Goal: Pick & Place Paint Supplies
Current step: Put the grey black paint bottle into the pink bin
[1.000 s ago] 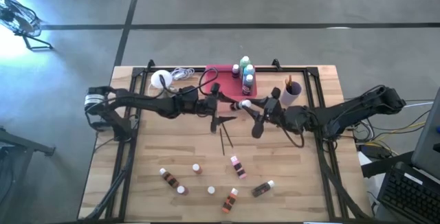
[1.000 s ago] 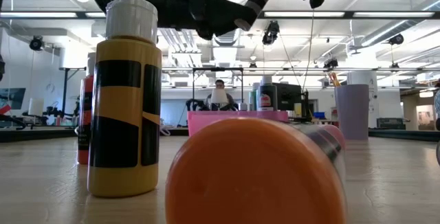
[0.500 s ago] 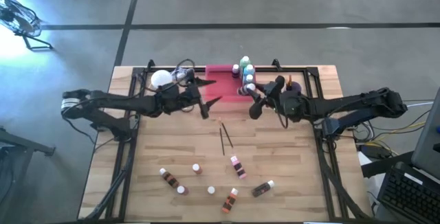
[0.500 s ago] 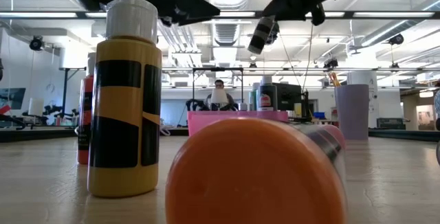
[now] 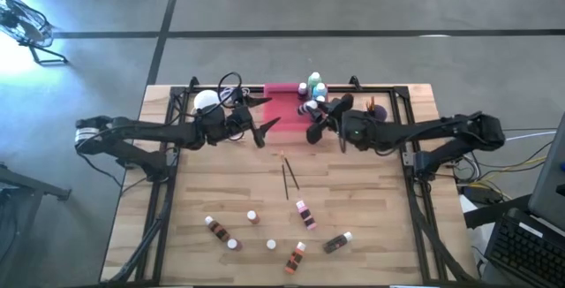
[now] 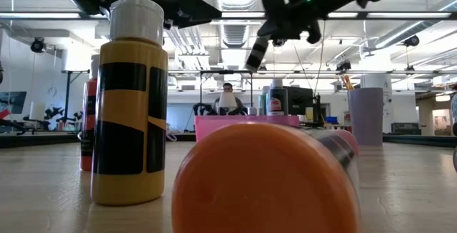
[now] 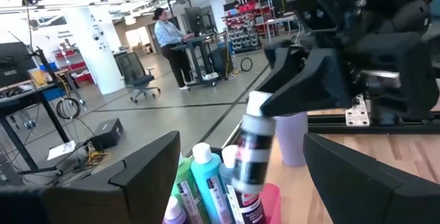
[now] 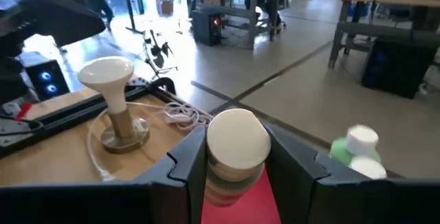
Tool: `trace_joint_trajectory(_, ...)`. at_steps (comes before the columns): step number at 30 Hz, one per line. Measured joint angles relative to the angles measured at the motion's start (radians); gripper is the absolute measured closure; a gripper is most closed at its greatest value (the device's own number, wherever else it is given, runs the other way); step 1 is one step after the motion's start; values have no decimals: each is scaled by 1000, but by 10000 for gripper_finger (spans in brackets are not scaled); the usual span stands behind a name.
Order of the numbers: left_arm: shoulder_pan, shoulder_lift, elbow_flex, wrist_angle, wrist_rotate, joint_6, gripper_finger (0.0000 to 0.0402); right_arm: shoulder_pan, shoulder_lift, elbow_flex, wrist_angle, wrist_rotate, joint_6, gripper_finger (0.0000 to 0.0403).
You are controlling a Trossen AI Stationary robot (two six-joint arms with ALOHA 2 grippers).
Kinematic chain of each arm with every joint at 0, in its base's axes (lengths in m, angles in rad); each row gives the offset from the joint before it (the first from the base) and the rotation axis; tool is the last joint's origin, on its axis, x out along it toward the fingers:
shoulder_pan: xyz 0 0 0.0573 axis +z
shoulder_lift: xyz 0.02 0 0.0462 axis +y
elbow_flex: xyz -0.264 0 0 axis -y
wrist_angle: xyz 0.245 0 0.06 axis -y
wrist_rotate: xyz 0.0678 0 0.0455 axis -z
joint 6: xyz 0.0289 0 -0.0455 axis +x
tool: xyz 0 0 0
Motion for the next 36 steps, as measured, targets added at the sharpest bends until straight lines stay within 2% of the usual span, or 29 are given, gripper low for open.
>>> trace_joint_trajectory(2,0,0,0,0,-1,0,91,-5,43,48,-13,0,-31,288)
trace_joint_trajectory(4,2,0,-2,0,-1,1,94,-12,84,121,-98,0,-60,287)
trace_joint_trajectory(9,4,0,-6,0,-2,1,94,-49,199,361,-479,3,-7,280)
trace_joint_trajectory(12,4,0,-7,-1,-2,1,96,-63,273,472,-613,7,22,284)
trace_joint_trajectory(16,5,0,-7,-3,-6,3,96,-80,367,572,-631,3,16,288)
trace_joint_trajectory(22,3,-25,-8,-38,-39,4,97,-130,476,650,-631,1,18,275)
trace_joint_trajectory(29,3,-89,-10,-104,-35,-35,97,-195,526,653,-594,-28,18,288)
trace_joint_trajectory(36,3,-101,-10,-118,-20,-54,96,-241,558,646,-497,-57,0,270)
